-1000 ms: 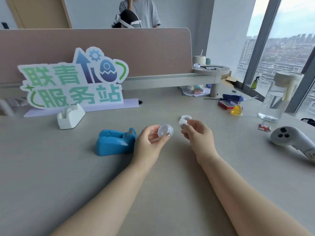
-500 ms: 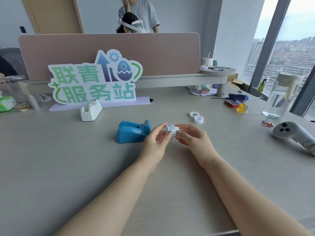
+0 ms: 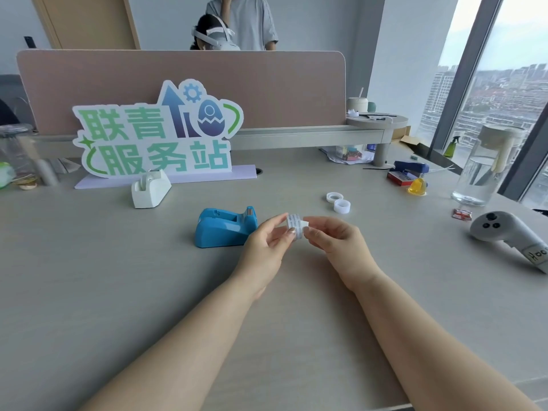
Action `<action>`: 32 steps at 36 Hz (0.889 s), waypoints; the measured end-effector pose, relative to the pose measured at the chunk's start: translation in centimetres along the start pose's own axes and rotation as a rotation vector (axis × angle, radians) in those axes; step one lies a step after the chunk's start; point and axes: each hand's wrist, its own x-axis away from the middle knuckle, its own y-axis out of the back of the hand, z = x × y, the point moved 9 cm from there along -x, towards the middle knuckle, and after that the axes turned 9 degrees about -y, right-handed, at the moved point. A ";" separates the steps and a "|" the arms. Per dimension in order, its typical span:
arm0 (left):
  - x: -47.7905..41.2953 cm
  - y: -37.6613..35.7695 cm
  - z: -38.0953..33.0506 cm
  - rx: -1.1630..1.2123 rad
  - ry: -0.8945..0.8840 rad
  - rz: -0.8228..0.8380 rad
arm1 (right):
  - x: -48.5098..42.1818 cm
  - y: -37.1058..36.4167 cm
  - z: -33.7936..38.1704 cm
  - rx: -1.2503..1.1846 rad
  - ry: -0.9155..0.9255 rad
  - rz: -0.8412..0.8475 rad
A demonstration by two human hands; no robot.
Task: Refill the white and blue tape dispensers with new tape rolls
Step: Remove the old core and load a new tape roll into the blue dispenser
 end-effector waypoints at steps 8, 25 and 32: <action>0.0 0.0 0.0 -0.002 0.008 0.012 | 0.0 0.0 0.1 0.021 0.011 0.013; 0.1 -0.3 -0.4 0.024 0.007 0.041 | 0.2 -0.2 0.6 0.033 0.056 0.041; 0.3 -0.3 -0.7 -0.020 0.001 0.050 | 0.4 -0.5 0.9 0.036 0.075 0.070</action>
